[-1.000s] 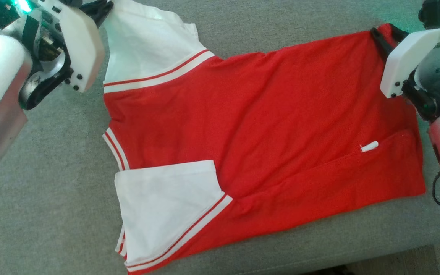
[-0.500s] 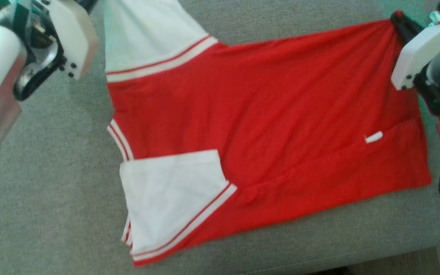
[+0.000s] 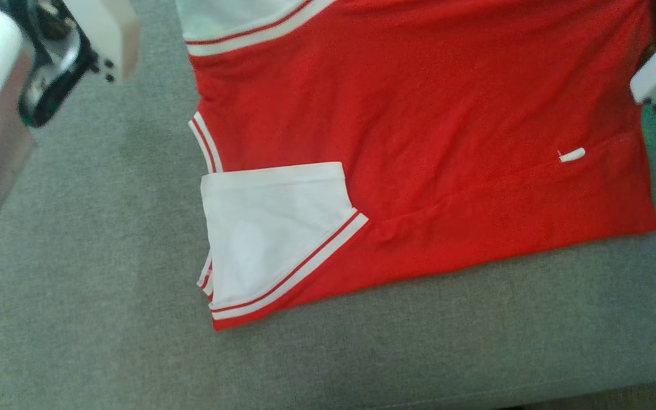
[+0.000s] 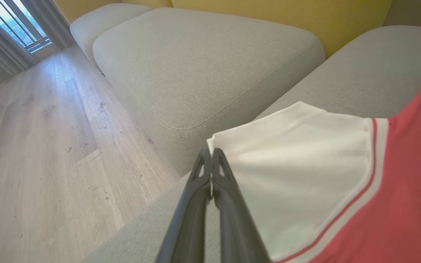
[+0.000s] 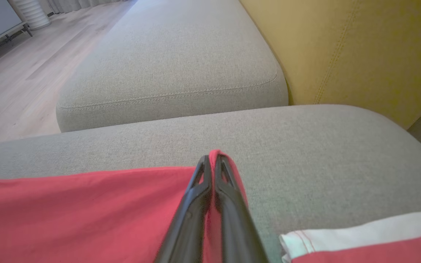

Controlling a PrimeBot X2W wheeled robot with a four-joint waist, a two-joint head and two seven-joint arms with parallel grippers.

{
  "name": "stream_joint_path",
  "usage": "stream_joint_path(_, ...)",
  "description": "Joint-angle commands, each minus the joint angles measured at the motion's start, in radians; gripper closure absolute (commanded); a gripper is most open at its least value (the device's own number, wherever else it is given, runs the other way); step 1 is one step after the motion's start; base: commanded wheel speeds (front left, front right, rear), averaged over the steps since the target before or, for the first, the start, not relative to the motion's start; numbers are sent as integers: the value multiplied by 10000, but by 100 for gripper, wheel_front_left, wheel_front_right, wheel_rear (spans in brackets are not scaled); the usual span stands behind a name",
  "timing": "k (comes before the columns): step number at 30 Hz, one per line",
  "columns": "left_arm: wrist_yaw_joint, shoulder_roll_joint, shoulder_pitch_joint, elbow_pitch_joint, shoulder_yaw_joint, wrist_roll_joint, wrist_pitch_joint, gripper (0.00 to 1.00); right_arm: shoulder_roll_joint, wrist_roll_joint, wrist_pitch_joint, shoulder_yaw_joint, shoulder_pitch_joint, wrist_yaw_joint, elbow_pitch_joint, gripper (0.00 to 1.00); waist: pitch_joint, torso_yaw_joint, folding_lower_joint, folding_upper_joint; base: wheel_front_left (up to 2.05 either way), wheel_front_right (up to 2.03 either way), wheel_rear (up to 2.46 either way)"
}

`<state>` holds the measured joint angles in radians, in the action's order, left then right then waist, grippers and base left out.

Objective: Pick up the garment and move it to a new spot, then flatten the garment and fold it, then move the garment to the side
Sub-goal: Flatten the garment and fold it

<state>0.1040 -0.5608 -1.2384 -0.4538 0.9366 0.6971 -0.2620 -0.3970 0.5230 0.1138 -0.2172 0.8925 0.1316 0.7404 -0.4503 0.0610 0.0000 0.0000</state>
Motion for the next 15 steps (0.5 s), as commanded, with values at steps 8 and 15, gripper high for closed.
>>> stream_joint_path(8,-265,-680,934,1095,-411,442,94,100,-511,276,-57,26,-1251,-9,-777,100,483,-271,0,0,0,0,0)
stream_joint_path(15,-813,-1347,2108,2679,-275,602,-45,100,-761,521,10,446,-2294,-9,-1500,100,910,-535,0,0,0,0,0)
